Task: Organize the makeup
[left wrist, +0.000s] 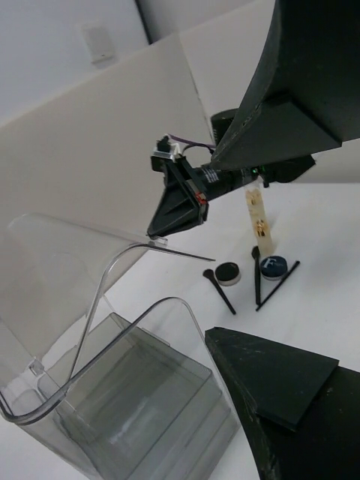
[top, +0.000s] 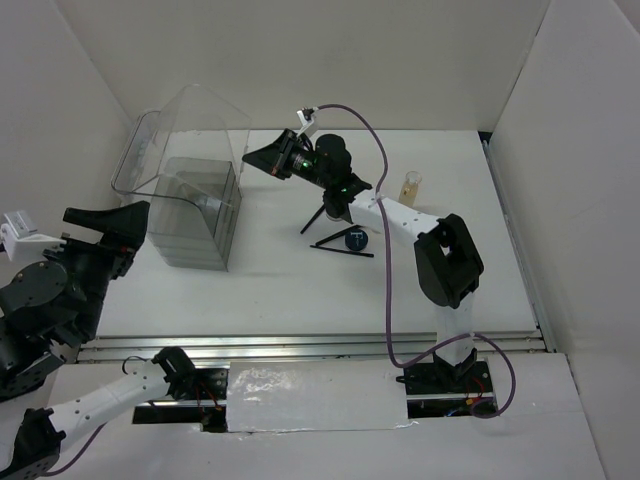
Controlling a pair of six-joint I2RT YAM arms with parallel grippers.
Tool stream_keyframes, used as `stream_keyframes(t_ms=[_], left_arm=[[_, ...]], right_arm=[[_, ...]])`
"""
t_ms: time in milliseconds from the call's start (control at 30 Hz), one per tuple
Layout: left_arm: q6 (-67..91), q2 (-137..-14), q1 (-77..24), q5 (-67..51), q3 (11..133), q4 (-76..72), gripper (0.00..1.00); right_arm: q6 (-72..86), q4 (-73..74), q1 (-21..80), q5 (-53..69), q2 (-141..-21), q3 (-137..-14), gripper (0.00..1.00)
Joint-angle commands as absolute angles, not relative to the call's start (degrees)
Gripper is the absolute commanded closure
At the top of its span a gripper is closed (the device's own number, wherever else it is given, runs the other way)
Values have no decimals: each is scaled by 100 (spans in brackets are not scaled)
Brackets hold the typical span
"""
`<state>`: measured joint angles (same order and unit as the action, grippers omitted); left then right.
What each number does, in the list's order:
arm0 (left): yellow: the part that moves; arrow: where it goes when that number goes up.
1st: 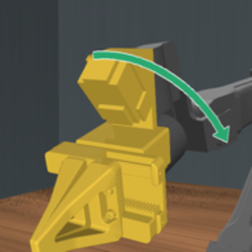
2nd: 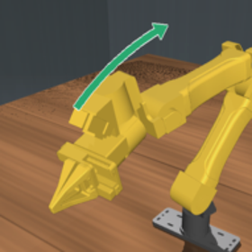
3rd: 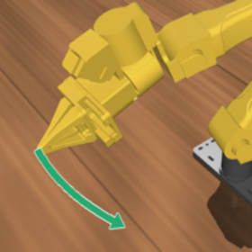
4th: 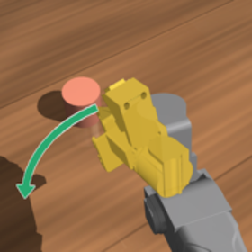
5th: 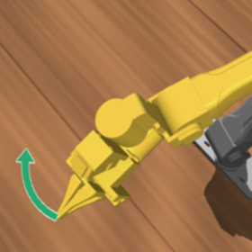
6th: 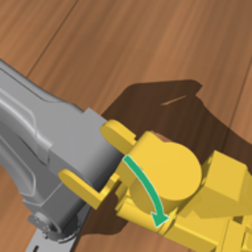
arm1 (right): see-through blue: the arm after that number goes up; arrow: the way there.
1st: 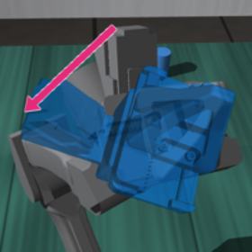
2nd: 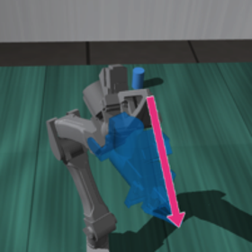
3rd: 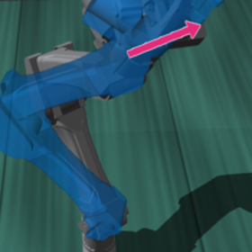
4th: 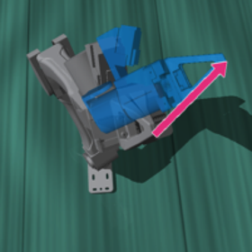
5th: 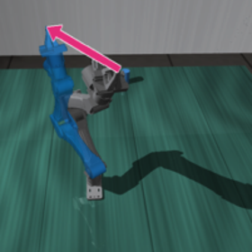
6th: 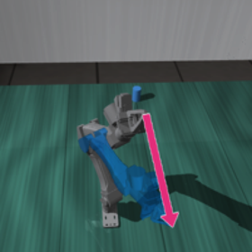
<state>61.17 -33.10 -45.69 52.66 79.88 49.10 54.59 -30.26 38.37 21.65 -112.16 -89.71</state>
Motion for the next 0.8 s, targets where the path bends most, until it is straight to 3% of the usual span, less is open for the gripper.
stream_keyframes(t_ms=[0, 767], left_arm=[[6829, -3305, -4597, 5739, 7884, 4791, 1], [6689, -4315, -4597, 5660, 7497, 3077, 1]], right_arm=[[5168, -3401, 3929, 2470, -10679, -9343, 100], [5352, -3867, 3955, 2435, -10477, -9017, 100]])
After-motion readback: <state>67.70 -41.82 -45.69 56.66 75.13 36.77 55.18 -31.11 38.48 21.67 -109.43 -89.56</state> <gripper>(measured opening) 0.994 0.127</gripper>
